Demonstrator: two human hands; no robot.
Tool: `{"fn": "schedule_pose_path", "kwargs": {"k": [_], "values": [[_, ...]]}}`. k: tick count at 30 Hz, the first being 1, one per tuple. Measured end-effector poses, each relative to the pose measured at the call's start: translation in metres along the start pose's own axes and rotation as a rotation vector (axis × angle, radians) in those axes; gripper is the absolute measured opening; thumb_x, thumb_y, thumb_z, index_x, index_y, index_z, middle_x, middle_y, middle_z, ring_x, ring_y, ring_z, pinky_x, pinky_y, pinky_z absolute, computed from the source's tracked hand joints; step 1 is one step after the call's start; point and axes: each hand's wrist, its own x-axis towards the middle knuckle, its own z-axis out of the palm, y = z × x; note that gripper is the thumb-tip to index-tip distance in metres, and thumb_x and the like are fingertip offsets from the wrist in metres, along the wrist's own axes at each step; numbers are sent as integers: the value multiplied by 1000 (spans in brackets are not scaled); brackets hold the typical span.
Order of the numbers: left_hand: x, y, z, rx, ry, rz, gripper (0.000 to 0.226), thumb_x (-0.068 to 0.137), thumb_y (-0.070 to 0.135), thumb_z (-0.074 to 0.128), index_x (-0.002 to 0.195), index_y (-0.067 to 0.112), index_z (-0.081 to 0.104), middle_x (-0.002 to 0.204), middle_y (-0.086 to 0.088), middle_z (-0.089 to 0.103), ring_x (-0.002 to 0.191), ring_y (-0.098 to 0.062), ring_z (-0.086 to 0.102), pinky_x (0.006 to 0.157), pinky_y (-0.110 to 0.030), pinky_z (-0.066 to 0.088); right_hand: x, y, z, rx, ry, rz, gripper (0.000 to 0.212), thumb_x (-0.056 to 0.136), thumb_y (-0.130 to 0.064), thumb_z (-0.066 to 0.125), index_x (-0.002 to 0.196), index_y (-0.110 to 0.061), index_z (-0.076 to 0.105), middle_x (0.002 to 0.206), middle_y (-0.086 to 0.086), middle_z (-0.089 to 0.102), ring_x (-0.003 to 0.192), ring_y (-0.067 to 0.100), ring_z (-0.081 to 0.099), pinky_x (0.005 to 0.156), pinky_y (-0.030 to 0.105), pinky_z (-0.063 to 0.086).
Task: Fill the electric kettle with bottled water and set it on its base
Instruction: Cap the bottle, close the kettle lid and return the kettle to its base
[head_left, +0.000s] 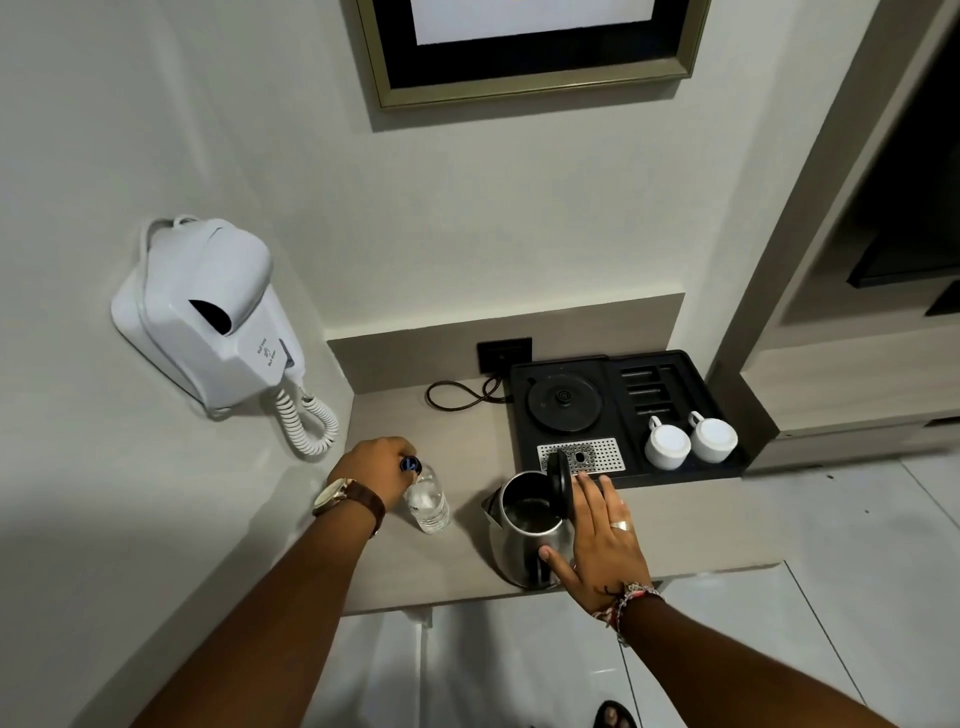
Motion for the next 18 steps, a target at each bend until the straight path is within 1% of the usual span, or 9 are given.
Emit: {"fn": "schedule_pose_path", "kwargs": {"k": [2,4,6,8,10,13,15,17,18], "values": [[-2,0,0,-32,-20,15,42,85,23,74,125,32,67,123,0,71,107,-24,67,91,-36,54,1,-2,0,16,2,12,99,89,-70,49,160,-6,25,165,15,34,154,39,26,122,56,34],[-2,-1,1,-50,-13,25,54,84,29,78,135,29,60,129,1,67,113,-25,64,96,-40,52,1,-3,1,22,4,18,99,89,-71,48,160,-6,24,165,15,34,155,39,25,122,57,34],[-2,-2,4,-59,3,35,51,87,30,76,135,28,59,129,2,68,114,-24,64,96,-39,52,1,-3,2,19,-1,21,99,89,-72,47,160,-7,24,165,15,33,155,39,24,122,57,34],[-2,-3,7,-59,-2,60,47,89,25,74,134,28,59,131,1,67,117,-24,63,98,-39,51,0,-2,2,18,-1,21,99,89,-72,47,160,-7,25,165,15,34,155,39,25,122,57,34],[-6,-2,9,-33,-7,71,55,88,28,75,139,29,54,140,1,60,123,-27,57,100,-43,50,1,-1,3,24,5,19,98,89,-72,47,159,-6,27,164,15,36,154,40,27,121,57,36],[-21,19,11,-9,128,84,60,89,41,69,144,33,47,146,4,50,126,-30,48,97,-47,50,1,-1,2,26,14,18,97,88,-71,46,158,-6,30,162,16,39,152,40,31,120,57,37],[-36,53,17,-61,181,280,58,92,43,63,145,33,44,147,5,49,128,-29,47,100,-45,47,1,-1,2,23,23,8,97,87,-70,48,157,-5,31,160,17,41,151,41,33,119,58,39],[-52,98,29,-4,158,558,62,94,52,55,150,37,36,154,8,42,134,-23,41,104,-43,43,1,-1,2,9,19,-1,96,89,-69,47,158,-4,30,161,18,40,152,41,32,120,58,37],[-59,117,37,50,138,655,63,94,57,50,152,38,32,157,9,38,138,-22,37,104,-43,41,1,-1,2,0,8,-4,96,91,-69,46,158,-4,29,162,18,37,153,41,29,121,57,35]]}}
